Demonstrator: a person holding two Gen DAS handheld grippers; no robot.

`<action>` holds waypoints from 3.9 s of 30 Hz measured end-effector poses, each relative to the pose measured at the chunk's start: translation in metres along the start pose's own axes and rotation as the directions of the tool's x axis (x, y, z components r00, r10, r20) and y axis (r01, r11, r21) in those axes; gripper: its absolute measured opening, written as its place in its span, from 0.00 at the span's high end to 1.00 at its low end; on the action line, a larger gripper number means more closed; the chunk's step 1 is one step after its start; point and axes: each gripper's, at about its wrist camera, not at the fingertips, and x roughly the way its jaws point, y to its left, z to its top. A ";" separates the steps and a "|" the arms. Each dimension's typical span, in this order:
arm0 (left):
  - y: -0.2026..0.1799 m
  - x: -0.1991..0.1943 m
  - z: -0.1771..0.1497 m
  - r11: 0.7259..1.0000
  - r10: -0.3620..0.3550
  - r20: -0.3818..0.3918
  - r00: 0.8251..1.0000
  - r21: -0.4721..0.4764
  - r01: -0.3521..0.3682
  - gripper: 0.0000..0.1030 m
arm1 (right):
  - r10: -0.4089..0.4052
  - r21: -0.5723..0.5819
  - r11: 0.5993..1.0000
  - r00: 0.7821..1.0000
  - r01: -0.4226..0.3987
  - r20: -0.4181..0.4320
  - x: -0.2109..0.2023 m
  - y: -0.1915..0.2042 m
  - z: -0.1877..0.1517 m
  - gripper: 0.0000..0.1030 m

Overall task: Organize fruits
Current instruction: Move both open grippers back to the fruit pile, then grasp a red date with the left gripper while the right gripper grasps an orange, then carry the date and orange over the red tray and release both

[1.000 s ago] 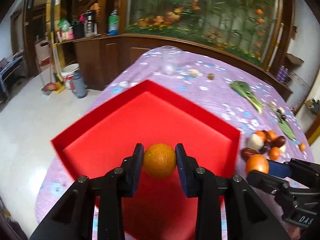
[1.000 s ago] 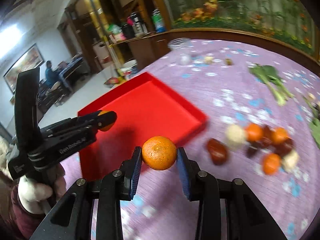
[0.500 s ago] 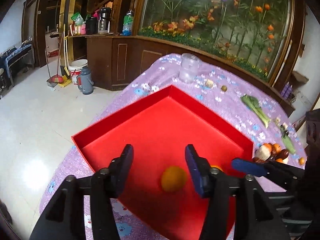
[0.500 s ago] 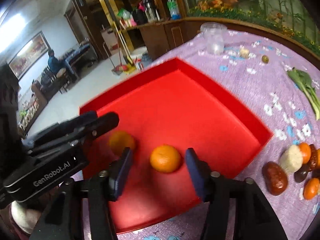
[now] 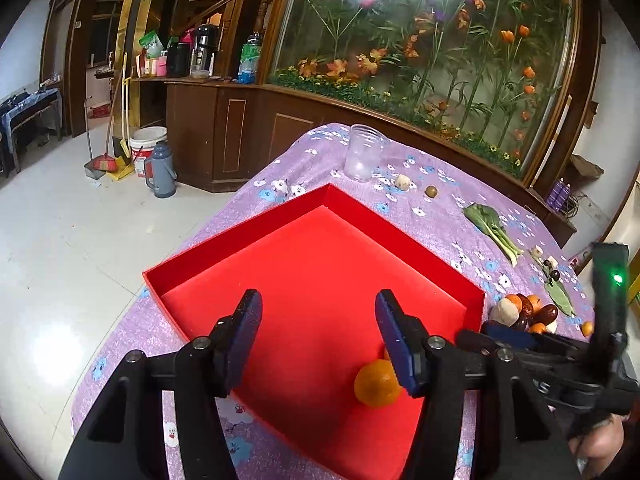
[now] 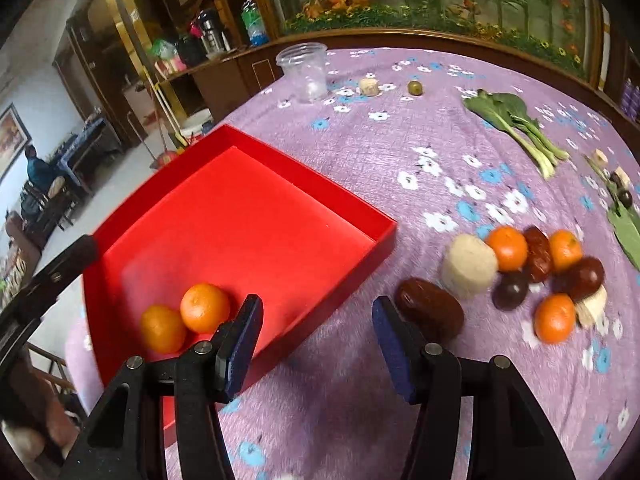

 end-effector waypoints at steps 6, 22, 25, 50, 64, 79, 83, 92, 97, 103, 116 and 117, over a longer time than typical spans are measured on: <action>0.005 0.003 -0.001 1.000 0.001 -0.012 1.000 -0.018 -0.001 0.43 | -0.037 -0.121 0.992 0.999 0.036 -0.004 0.023 0.006 0.019 0.57; -0.048 -0.010 -0.004 0.993 -0.077 -0.008 0.997 0.094 0.077 0.31 | -0.027 0.079 0.997 0.982 0.012 0.189 -0.089 -0.106 -0.003 0.40; -0.079 -0.005 -0.009 0.981 -0.134 -0.048 0.990 0.138 0.140 0.31 | -0.124 0.163 0.982 0.972 0.091 0.202 -0.117 -0.159 -0.024 0.40; -0.297 0.098 -0.039 0.807 -0.259 -0.266 0.929 0.469 0.359 0.31 | -0.384 0.458 0.832 0.921 0.311 0.071 -0.121 -0.377 -0.069 0.41; -0.321 0.128 -0.050 0.756 -0.279 -0.324 0.904 0.507 0.415 0.70 | -0.413 0.435 0.831 0.908 0.346 0.068 -0.112 -0.379 -0.070 0.66; -0.249 0.057 -0.019 0.863 -0.341 -0.199 0.919 0.322 0.390 0.70 | -0.345 0.434 0.866 0.926 0.249 0.157 -0.151 -0.343 -0.078 0.66; -0.207 0.034 -0.010 0.903 -0.324 -0.137 0.936 0.251 0.349 0.70 | -0.314 0.396 0.891 0.931 0.222 0.186 -0.163 -0.314 -0.077 0.66; -0.108 -0.001 0.004 0.976 -0.187 -0.001 0.982 0.109 0.186 0.70 | -0.169 0.215 0.969 0.957 0.119 0.235 -0.157 -0.206 -0.052 0.66; -0.067 -0.005 0.000 0.991 -0.119 0.014 0.993 0.060 0.118 0.70 | -0.076 0.101 0.993 0.971 0.054 0.226 -0.137 -0.140 -0.040 0.66; -0.031 0.002 -0.003 0.997 -0.072 0.012 0.997 0.005 0.072 0.70 | 0.031 -0.029 0.999 0.983 -0.026 0.179 -0.106 -0.065 -0.033 0.65; 0.009 0.015 -0.005 0.999 -0.005 0.003 1.000 -0.049 0.005 0.70 | 0.143 -0.140 0.982 0.985 -0.128 0.101 -0.049 0.018 -0.006 0.65; 0.011 0.017 -0.005 0.999 0.004 0.002 1.000 -0.050 -0.004 0.70 | 0.151 -0.138 0.981 0.984 -0.137 0.096 -0.043 0.021 -0.003 0.65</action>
